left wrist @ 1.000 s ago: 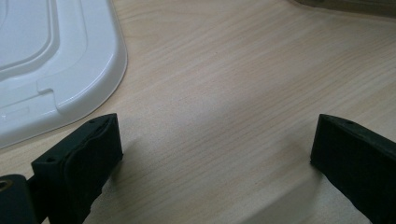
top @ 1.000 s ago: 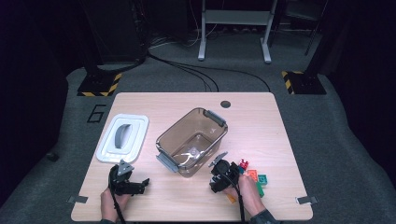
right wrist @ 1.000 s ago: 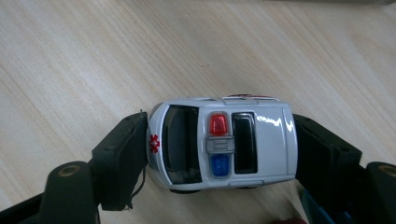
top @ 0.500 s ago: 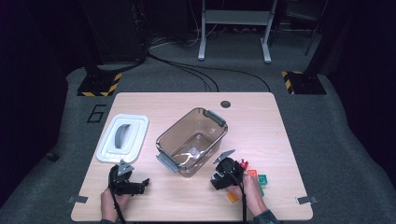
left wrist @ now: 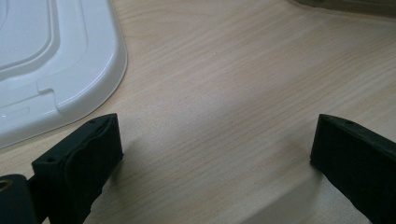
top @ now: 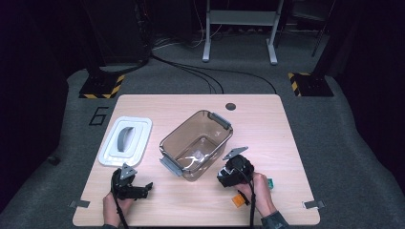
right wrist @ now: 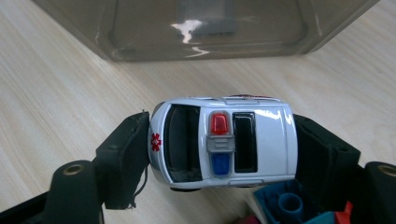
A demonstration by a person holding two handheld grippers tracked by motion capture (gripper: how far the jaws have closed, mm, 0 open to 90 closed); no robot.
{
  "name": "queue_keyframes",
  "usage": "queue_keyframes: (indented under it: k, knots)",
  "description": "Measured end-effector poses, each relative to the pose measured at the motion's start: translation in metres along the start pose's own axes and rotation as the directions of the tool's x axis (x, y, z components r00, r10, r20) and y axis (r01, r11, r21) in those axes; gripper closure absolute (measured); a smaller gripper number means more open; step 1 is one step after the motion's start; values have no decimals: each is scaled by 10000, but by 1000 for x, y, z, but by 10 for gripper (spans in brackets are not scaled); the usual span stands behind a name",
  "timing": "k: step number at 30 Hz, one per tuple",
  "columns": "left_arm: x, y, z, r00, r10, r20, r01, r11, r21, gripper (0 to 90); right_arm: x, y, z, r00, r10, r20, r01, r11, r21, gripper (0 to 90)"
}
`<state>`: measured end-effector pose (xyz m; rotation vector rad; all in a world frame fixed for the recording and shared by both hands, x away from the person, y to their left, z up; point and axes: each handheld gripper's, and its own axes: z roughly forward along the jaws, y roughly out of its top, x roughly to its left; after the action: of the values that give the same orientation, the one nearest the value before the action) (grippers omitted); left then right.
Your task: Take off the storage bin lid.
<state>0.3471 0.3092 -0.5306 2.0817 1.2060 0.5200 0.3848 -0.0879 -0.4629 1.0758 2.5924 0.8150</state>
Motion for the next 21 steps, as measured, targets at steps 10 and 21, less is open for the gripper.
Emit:
queue_keyframes:
  k: [10,21]
  knots:
    - [0,0,0,10000,4,1,-4,10000,-3,19,-15,6,-15,9992,327,225,-313,9977,-594,252]
    - [0,0,0,10000,-11,18,11,10000,6,19,-33,15,-30,9966,609,552,-547,9926,-1083,252]
